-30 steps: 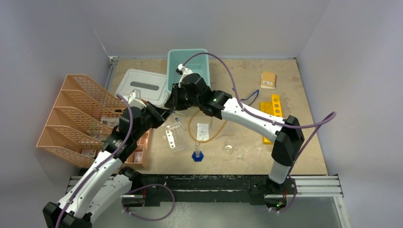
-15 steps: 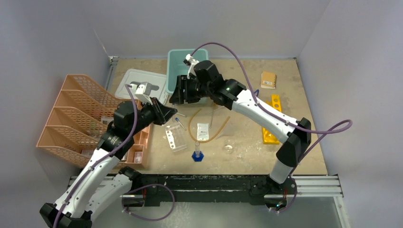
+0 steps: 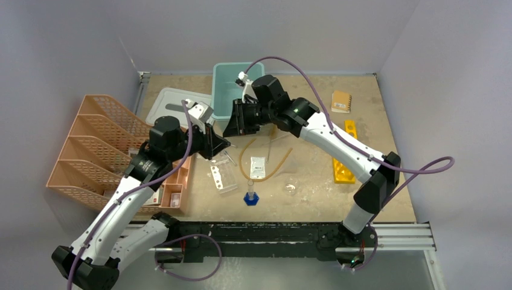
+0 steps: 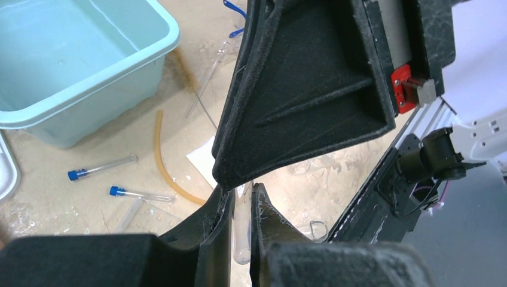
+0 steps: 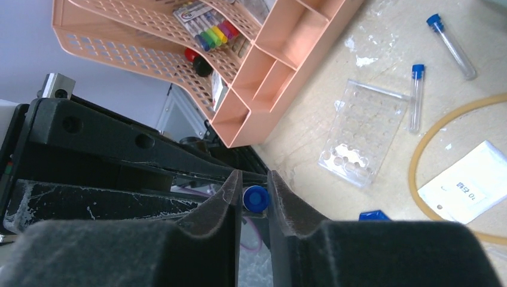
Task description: Organize the chemistry lab equipment
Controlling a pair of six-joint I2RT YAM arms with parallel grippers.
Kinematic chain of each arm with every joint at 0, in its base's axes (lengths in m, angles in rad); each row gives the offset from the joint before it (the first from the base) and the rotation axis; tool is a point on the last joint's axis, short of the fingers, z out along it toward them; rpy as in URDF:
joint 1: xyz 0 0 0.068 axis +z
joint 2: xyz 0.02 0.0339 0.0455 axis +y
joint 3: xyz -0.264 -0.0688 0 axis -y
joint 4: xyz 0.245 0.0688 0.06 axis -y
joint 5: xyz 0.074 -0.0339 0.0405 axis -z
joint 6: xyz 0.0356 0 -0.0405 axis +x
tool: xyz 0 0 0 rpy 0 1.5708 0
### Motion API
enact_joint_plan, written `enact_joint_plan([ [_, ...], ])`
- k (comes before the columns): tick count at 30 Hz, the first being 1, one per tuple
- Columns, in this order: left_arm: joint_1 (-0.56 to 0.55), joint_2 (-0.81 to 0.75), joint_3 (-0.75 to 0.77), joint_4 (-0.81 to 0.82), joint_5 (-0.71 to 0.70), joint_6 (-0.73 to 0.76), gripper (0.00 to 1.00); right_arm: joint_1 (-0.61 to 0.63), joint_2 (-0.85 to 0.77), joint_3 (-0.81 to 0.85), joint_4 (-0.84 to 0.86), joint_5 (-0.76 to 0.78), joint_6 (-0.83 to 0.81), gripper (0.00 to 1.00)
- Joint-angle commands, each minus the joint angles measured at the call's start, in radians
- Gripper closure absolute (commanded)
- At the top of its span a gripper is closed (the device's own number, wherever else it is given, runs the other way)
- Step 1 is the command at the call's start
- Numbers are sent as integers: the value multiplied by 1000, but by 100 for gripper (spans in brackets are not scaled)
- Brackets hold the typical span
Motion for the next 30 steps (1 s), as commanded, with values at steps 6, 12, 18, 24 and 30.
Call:
enact_joint_plan([
  [6, 2, -9, 81, -30, -122, 64, 78, -24, -58, -7, 21, -29, -4, 88],
  [12, 2, -99, 84, -58, -435, -59, 44, -24, -44, -2, 48, 216, -86, 89],
  [18, 2, -196, 233, -181, -736, -136, 38, 63, 3, -17, 150, 481, -241, 89],
  [24, 2, -194, 417, -379, -1080, -215, 37, 187, 93, -62, 255, 698, -336, 89],
  [30, 2, -183, 495, -470, -1222, -248, 37, 315, 178, -113, 414, 867, -440, 89],
])
